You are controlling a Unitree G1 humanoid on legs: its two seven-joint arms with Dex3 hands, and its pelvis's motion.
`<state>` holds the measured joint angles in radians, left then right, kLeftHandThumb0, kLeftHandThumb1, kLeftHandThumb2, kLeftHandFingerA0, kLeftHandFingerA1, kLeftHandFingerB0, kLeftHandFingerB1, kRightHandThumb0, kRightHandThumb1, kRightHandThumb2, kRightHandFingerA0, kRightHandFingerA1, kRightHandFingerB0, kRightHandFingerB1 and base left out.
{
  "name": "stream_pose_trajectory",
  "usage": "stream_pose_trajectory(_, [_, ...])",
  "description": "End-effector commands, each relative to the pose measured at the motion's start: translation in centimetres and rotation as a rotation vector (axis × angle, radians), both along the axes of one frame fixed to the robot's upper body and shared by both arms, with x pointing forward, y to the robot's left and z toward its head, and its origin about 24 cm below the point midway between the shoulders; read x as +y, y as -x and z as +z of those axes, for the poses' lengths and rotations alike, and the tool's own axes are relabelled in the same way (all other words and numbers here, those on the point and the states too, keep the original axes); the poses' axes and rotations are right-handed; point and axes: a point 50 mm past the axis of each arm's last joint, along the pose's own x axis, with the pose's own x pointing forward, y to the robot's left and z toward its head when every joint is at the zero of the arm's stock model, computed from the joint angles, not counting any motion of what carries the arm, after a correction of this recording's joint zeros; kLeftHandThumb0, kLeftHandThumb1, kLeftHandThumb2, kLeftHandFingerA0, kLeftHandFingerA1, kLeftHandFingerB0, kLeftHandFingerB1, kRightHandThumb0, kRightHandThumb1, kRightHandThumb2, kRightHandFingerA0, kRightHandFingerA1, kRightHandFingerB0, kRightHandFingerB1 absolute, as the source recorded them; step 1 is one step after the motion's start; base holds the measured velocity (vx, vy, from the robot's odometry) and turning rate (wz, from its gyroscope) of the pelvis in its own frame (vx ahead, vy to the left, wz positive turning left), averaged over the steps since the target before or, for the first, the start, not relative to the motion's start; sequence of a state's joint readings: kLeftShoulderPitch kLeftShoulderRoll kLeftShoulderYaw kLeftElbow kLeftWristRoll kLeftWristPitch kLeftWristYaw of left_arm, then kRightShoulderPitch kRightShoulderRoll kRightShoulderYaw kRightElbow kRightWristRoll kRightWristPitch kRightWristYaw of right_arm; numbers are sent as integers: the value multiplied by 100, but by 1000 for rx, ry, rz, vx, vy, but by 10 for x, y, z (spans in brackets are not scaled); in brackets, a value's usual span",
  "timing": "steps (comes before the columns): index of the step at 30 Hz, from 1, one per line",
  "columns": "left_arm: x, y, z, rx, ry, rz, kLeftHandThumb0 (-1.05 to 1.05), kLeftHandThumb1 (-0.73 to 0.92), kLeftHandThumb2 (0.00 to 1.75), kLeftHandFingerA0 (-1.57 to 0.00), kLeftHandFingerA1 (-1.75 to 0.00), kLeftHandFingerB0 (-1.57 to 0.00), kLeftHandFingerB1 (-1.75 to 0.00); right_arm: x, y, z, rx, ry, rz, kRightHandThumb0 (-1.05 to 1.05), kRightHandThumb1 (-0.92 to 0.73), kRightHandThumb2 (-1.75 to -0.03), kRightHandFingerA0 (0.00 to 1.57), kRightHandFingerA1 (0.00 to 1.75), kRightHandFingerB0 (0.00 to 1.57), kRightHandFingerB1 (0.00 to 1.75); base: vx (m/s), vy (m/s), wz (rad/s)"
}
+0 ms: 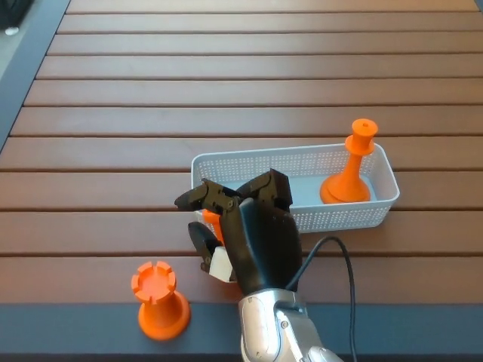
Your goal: Using the right hand to place 3 different shape and weight chess pieces into a small container
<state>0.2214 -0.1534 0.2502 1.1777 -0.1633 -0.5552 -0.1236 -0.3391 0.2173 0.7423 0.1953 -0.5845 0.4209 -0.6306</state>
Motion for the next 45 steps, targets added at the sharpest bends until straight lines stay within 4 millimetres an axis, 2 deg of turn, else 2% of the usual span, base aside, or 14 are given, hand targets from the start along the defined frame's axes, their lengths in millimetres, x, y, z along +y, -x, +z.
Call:
stream_pose_trajectory(1, [0,16,1,4,-28,-29,-5,51,125,-143,-132,-143,-131,30,18,16,-52,-164,-28,-22,-75,-66,89,173,77,75,0,0,0])
stream_pose_trajectory(6, [-1,10,2,-25,-31,-44,-7,47,124,-145,-133,-146,-132,30,21,19,-117,-166,-10,-24,-74,-66,90,172,77,78,0,0,0])
stream_pose_trajectory(12, [2,13,2,-14,-50,-56,-7,48,124,-144,-132,-144,-131,23,26,13,-100,-206,3,-18,-74,-73,86,173,74,80,0,0,0])
stream_pose_trajectory(19, [4,14,2,-10,-56,-54,-7,48,124,-144,-132,-144,-131,17,28,9,-86,-222,-27,-21,-73,-68,88,172,75,78,0,0,0])
stream_pose_trajectory(20, [3,14,2,-7,-61,-62,-6,48,124,-143,-132,-144,-131,12,30,4,-78,-223,-34,-20,-72,-80,86,173,74,85,0,0,0])
stream_pose_trajectory(24, [2,14,2,3,-75,-78,-7,46,123,-143,-132,-145,-132,3,34,-4,-65,-223,-44,-22,-74,-78,86,172,75,86,0,0,0])
stream_pose_trajectory(31, [2,18,2,4,-74,-71,-5,47,124,-143,-132,-145,-132,2,39,-7,-64,-236,-32,-23,-76,-77,82,168,72,86,0,0,0])
stream_pose_trajectory(32, [3,16,2,1,-68,-58,-6,46,123,-144,-133,-146,-132,0,40,-8,-63,-245,-17,-22,-80,-79,80,175,65,98,0,0,0])
stream_pose_trajectory(36, [3,16,2,0,-65,-52,-6,46,123,-144,-133,-146,-132,-1,41,-9,-62,-250,-10,-22,-80,-79,80,175,65,98,0,0,0])
stream_pose_trajectory(37, [4,16,2,1,-65,-49,-7,47,123,-144,-132,-146,-132,-2,42,-8,-71,-250,-15,-17,-82,-90,73,175,53,154,0,0,0])
stream_pose_trajectory(40, [4,17,2,2,-64,-45,-7,47,123,-144,-132,-146,-132,-3,43,-8,-86,-249,-24,-17,-82,-90,73,175,53,154,0,0,0])
stream_pose_trajectory(41, [5,17,2,7,-63,-40,-6,49,125,-144,-133,-145,-132,-6,45,-4,-99,-252,-30,-20,-86,-84,69,175,51,158,0,0,0])
stream_pose_trajectory(45, [6,17,2,12,-65,-31,-6,49,125,-144,-133,-145,-132,-11,47,4,-117,-260,-39,-20,-86,-84,69,175,51,158,0,0,0])
